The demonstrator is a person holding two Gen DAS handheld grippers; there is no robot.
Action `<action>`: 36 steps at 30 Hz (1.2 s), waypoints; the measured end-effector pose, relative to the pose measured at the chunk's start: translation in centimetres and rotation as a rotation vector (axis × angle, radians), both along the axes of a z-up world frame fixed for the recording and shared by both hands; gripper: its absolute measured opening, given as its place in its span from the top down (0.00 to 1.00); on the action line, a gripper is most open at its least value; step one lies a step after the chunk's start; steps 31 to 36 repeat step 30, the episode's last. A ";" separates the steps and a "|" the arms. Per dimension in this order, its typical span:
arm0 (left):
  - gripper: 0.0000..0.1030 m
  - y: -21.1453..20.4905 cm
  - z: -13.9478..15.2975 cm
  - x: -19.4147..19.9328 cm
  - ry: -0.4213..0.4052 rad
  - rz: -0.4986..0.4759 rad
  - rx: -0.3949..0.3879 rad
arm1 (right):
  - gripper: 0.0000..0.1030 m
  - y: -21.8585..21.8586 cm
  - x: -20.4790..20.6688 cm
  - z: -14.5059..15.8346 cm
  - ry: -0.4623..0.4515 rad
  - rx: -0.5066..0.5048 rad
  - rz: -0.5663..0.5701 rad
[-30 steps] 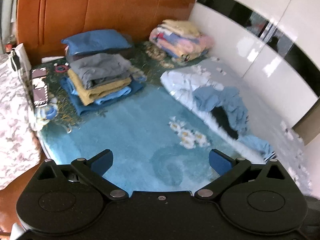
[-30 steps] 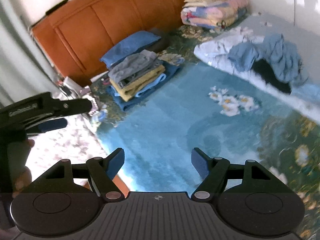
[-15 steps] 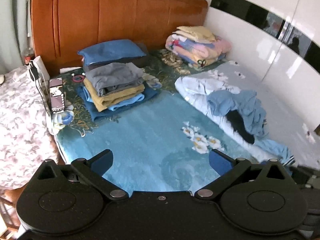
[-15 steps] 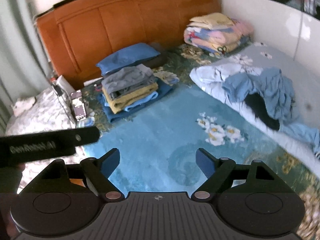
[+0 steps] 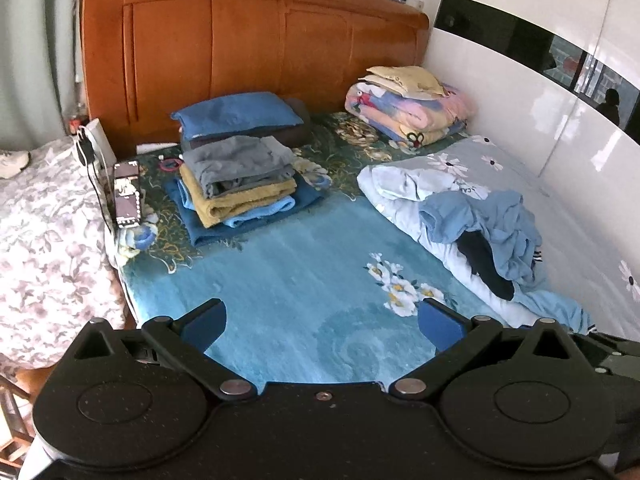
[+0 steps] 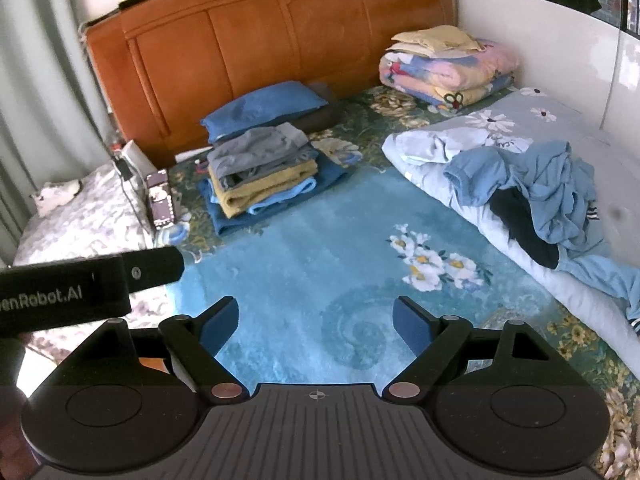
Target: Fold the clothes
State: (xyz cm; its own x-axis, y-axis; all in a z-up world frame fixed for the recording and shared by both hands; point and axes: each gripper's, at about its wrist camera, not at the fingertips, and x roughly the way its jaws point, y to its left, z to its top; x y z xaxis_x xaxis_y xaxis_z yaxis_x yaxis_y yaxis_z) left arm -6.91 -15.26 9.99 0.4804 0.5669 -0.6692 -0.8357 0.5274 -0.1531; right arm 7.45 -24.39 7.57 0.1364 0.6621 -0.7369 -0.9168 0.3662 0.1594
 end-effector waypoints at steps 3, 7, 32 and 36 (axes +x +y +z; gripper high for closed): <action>0.02 -0.6 0.4 0.2 0.017 0.010 0.037 | 0.19 -0.4 -0.1 -0.1 -0.003 0.004 0.016; 0.02 -1.0 0.6 0.4 0.032 0.037 0.058 | 0.19 -0.7 0.1 -0.3 0.005 0.002 0.027; 0.01 -1.7 -0.2 2.2 0.078 0.032 0.022 | 0.18 -1.1 2.1 -0.9 0.026 0.008 0.055; 0.01 -1.7 -0.2 2.2 0.078 0.032 0.022 | 0.18 -1.1 2.1 -0.9 0.026 0.008 0.055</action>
